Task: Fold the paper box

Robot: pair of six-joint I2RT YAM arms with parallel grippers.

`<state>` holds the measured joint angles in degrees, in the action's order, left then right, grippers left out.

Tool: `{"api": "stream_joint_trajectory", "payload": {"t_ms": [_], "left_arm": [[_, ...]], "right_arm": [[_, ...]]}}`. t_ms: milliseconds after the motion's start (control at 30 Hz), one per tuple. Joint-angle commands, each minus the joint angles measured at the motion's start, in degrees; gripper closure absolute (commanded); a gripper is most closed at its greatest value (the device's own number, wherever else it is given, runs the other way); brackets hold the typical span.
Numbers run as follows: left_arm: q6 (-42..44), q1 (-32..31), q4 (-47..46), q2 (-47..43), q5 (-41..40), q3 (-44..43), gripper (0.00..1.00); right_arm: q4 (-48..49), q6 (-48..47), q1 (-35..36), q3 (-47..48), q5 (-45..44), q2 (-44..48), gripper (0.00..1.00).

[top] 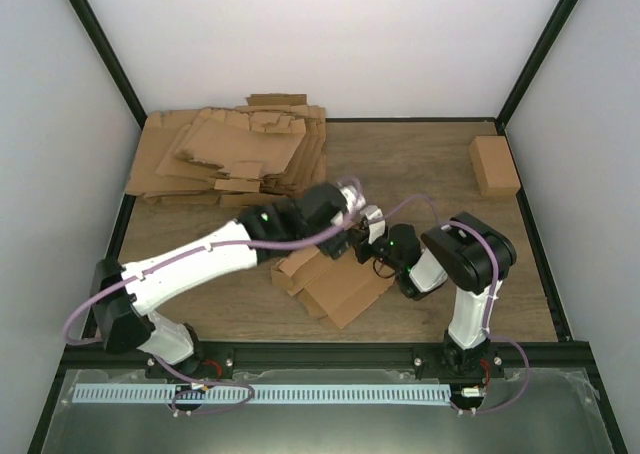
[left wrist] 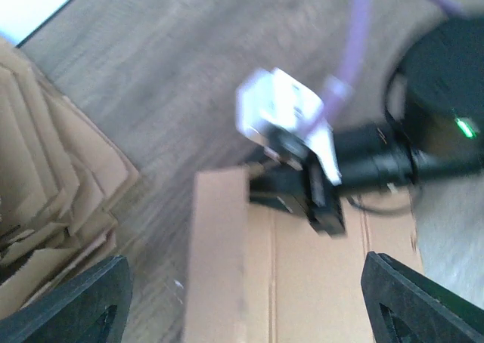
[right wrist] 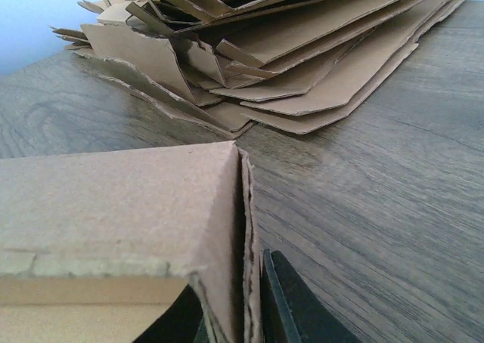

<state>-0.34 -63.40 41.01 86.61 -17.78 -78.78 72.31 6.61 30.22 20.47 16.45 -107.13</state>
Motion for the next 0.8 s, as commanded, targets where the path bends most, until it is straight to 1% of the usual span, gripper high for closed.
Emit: {"api": "stream_joint_trajectory", "payload": {"t_ms": [0,67,167,267,400,600,767], "left_arm": [[-7.0,11.0,-4.3,-1.3,17.3,-2.4,0.14],[-8.3,15.1,-4.7,0.1,21.6,-2.4,0.16],[-8.8,20.1,-5.2,3.3,27.8,-2.9,0.2],[-9.1,23.3,-6.3,6.8,34.2,-3.7,0.25],[-8.7,23.9,-6.5,12.1,38.0,-5.2,0.29],[-9.0,23.8,-7.7,17.7,44.3,-4.6,0.4],[-9.2,23.7,-8.3,19.5,43.0,-4.0,0.47]], "right_arm": [[3.0,-1.3,1.1,-0.6,-0.5,1.3,0.86],[3.1,-1.5,1.4,-0.8,-0.7,1.4,0.86],[3.5,-1.7,1.7,-1.2,-0.8,1.4,0.86],[3.7,-1.8,2.1,-1.3,-1.1,1.3,0.85],[3.9,-2.1,2.8,-1.4,-1.7,1.0,0.85],[4.5,-2.5,3.9,-1.7,-3.1,0.7,0.85],[4.9,-2.4,4.2,-1.8,-3.1,0.3,0.85]]}}
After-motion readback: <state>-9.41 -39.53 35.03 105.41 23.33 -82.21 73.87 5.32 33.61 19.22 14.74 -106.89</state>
